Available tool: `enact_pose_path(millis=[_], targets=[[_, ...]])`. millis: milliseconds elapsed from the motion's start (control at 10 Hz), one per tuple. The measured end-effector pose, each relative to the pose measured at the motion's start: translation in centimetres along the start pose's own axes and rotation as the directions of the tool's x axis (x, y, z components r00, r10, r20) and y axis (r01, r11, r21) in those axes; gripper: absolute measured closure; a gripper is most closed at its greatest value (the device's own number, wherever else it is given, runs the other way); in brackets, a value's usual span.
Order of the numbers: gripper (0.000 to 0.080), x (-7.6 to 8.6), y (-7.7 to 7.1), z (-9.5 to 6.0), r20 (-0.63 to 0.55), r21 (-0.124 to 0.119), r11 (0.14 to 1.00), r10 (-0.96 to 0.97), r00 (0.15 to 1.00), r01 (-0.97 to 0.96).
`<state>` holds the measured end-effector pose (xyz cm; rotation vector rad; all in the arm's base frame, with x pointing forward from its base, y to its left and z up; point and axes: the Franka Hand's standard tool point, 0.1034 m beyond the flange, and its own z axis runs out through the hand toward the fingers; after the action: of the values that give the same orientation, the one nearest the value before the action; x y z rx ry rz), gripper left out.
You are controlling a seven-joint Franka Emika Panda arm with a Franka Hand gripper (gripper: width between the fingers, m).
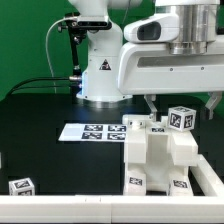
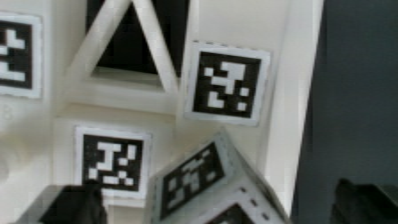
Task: Assemble chair
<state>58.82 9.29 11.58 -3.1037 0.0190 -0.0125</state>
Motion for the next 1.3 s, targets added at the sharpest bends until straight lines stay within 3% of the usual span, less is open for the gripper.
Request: enact_pose_path(millis=[100,200,300,700,800,1000,1200,1300], targets=[[0.0360,0.00,0.02,0.00,0.000,0.000,1.000,0.000,1.000,0.000],[0.0360,0.01,0.01,0.00,0.000,0.002,0.999,0.048,0.999,-0.048],[0.0410,0.01,0.02,0.00,0.000,0.001,0.992,0.126,0.992,-0.126],[0.0410,0.05,0.00,-0.01,-0.001,0.003,0.913,0.409,0.913,-0.409],[0.0410,0.22,0.06,-0.05,-0.010,0.011,0.835,0.550,0.835,-0.550],[0.0410,0.35,0.13,0.09,-0.021,0.058,0.650,0.760,0.650,-0.758],[0.0409,0.35,0.08,0.10,-0.018,0.061,0.631,0.775,0.631,-0.773],[0.0309,0.32,0.09,0.17,-0.018,0.059,0.631,0.775,0.631,-0.773]])
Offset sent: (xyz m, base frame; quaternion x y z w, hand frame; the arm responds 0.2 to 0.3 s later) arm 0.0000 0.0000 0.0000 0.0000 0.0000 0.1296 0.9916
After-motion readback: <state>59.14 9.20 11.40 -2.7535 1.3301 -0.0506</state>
